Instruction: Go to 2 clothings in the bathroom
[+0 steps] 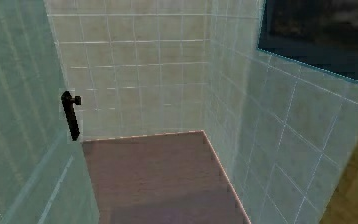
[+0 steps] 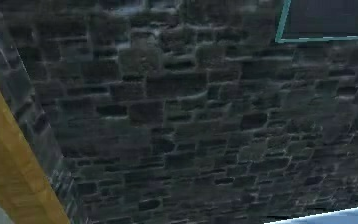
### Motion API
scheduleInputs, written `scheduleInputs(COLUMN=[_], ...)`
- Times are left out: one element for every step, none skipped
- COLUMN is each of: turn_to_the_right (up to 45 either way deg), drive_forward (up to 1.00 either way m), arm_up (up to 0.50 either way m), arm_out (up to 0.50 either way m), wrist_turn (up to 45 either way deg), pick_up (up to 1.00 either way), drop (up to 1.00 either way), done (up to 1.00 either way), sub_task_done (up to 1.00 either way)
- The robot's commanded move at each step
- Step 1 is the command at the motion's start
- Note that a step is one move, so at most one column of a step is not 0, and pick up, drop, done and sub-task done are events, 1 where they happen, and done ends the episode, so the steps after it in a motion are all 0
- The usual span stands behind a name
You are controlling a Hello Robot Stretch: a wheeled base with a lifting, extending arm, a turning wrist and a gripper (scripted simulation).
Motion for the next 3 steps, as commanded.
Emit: scheduleInputs(turn_to_the_right=[0.0,12.0,3.0], drive_forward=[1.0,0.0,0.0], arm_up=[0.0,0.0,0.0], arm_out=[0.0,0.0,0.0], wrist_turn=[0.0,0.0,0.0], pick_up=[0.0,0.0,0.0], drop=[0.0,0.0,0.0], done=[0.0,0.0,0.0], sub_task_done=[0.0,0.0,0.0])
